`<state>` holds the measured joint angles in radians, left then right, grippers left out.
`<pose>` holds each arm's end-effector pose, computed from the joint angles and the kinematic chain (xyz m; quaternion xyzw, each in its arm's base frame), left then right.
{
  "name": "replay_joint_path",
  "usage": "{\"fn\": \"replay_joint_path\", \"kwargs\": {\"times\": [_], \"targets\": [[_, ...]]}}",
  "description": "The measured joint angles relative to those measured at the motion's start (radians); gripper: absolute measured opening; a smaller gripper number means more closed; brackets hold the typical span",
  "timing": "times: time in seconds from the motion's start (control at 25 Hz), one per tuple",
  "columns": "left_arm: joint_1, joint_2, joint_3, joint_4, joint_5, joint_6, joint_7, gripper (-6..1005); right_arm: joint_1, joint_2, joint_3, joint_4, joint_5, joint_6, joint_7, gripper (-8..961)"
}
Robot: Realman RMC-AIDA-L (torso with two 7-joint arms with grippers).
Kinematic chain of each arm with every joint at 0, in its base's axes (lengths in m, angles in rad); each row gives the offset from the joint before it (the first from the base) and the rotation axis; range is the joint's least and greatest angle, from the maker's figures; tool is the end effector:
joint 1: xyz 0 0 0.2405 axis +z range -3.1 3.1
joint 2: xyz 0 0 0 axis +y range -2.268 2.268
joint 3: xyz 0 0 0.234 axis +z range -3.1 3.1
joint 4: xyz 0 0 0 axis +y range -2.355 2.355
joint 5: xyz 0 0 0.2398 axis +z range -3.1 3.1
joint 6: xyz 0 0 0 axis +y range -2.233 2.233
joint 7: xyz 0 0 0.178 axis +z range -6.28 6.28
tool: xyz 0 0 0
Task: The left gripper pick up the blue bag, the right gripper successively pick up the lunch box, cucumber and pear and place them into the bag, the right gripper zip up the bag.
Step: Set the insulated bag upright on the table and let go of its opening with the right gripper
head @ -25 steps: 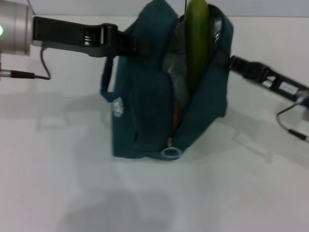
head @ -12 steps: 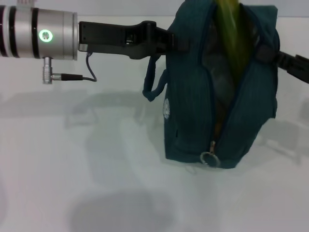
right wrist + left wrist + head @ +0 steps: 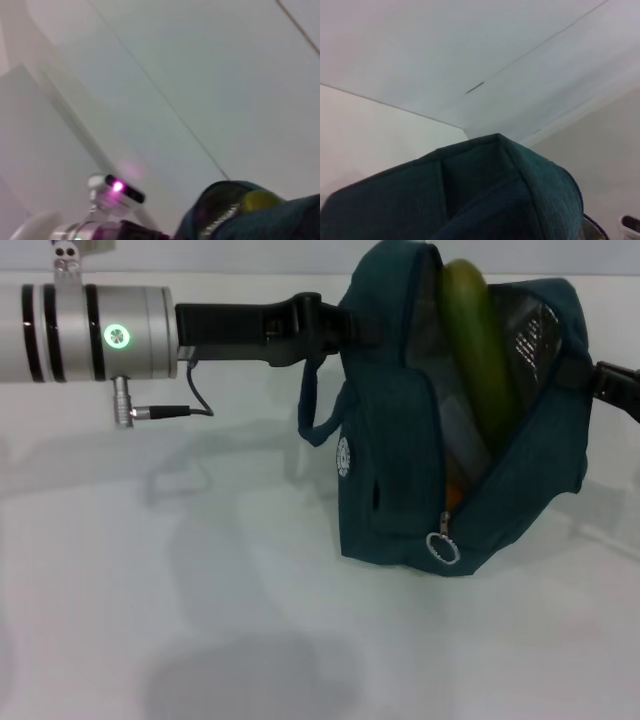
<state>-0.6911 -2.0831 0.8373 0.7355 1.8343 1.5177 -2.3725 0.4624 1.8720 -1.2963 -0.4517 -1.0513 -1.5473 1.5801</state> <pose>-0.1514 0.4025 -0.0136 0.7962 0.5258 0.2980 0.0276 0.2300 0.3615 0.0235 -0.8355 0.3356 0.4269 0.0838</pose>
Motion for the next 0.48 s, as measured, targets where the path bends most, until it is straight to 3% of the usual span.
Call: {"fn": "replay_joint_path", "kwargs": {"times": [0.48], "targets": [[-0.001, 0.001, 0.051, -0.041, -0.04, 0.022, 0.034, 45, 0.015, 0.012, 0.013, -0.02, -0.054, 0.009, -0.029, 87]]}}
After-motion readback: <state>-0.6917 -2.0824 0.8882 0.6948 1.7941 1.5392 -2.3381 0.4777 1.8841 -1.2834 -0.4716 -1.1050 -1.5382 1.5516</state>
